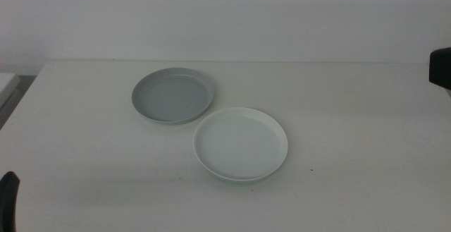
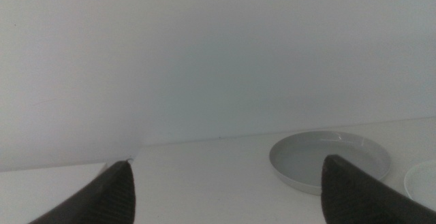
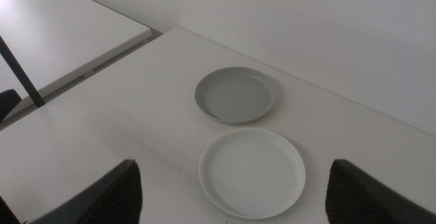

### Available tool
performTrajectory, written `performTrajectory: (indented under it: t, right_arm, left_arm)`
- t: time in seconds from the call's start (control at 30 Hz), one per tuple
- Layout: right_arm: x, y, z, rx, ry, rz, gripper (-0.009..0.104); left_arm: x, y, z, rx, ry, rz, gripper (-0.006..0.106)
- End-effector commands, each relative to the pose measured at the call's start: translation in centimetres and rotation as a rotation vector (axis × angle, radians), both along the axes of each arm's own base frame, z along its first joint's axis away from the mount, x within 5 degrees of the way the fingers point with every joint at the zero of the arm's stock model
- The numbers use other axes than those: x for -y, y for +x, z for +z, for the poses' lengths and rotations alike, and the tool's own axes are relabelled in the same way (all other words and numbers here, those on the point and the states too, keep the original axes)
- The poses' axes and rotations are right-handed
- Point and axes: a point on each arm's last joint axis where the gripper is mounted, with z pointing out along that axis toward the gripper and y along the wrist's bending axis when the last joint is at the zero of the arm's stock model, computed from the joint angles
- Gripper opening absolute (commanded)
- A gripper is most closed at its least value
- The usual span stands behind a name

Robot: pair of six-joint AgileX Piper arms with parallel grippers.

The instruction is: Stack the three bowls on top of each other.

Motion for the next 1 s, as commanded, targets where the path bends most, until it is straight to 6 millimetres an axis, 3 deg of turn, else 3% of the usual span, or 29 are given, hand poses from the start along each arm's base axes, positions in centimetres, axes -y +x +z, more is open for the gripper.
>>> performTrajectory:
  t: [0.0, 0.07, 0.17, 0.3, 0.37, 0.47, 0.57, 0.67, 0.83, 0.97]
  right_arm:
    - [0.1, 0.0, 0.1, 0.017, 0.002, -0.007, 0.087]
    - [0.1, 0.0, 0.1, 0.017, 0.002, -0.007, 0.087]
    - [0.1, 0.0, 0.1, 0.017, 0.002, -0.007, 0.087]
    - [0.1, 0.0, 0.1, 0.017, 0.002, -0.007, 0.087]
    - [0.1, 0.0, 0.1, 0.017, 0.002, -0.007, 0.087]
    - [0.1, 0.0, 0.1, 0.017, 0.002, -0.007, 0.087]
    - [0.1, 0.0, 0.1, 0.017, 0.002, -0.007, 0.087]
    - [0.1, 0.0, 0.1, 0.017, 0.002, -0.007, 0.087]
    - [0.1, 0.0, 0.1, 0.017, 0.002, -0.007, 0.087]
    - [0.1, 0.0, 0.1, 0.017, 0.002, -0.007, 0.087]
  left_arm:
    - [0.0, 0.0, 0.1, 0.015, -0.001, -0.001, 0.094]
    - [0.0, 0.0, 0.1, 0.015, -0.001, -0.001, 0.094]
    - [0.1, 1.2, 5.1, -0.119, -0.026, -0.003, 0.094]
    - [0.2, 5.2, 12.6, -0.415, -0.019, -0.006, 0.094]
    - [0.3, 7.4, 14.9, -0.551, -0.020, -0.009, 0.094]
    - [0.4, 11.0, 16.9, -0.735, -0.018, -0.012, 0.094]
    - [0.6, 15.3, 17.0, -0.883, -0.022, -0.017, 0.094]
    - [1.0, 20.2, 16.2, -0.839, 0.032, -0.075, 0.094]
    - [1.3, 26.7, 12.6, -0.856, 0.008, -0.081, 0.094]
    - [1.9, 31.5, 9.4, -0.905, -0.114, -0.078, 0.094]
